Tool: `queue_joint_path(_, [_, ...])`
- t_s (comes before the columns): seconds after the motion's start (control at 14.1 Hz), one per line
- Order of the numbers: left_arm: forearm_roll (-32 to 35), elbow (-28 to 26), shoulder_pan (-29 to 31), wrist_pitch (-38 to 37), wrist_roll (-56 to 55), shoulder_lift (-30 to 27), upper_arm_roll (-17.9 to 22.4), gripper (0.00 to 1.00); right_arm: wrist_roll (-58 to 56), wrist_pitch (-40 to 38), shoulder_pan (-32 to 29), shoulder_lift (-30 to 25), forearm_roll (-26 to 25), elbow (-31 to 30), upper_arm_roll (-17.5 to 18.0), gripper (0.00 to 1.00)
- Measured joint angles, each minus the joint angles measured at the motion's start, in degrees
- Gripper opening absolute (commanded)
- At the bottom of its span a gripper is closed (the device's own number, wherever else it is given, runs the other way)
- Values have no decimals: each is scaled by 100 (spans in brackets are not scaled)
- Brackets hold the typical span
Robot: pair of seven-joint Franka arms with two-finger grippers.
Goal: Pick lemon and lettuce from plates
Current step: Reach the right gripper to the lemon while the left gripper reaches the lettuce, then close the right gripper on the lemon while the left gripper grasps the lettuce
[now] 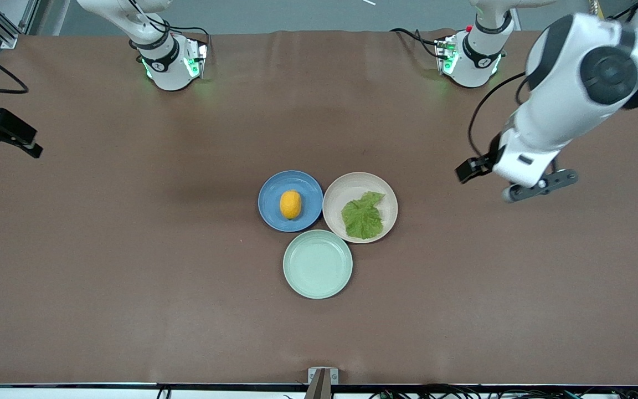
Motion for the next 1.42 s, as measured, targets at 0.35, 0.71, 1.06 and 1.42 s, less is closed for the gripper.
queue_joint_path(0.35, [21,-5,-720,1038,-2318,909,-116,100,835,-3,1162,491,61,-153,56,100])
queue_joint_path(0.71, [449,16,-1280,1886,-4271,1795,-115,100,2291,1355,2388,1376,136,-577,79,100])
queue_joint_path(1.06, [1193,71,-1477,2330,-5566,2541,-115,88,3549,3456,3256,2276,240,-1455,81,100])
queue_joint_path(1.42, [1243,162,-1542,2672,-6327,3039,-115,70,3873,4507,3604,3049,245,-1662,77,100])
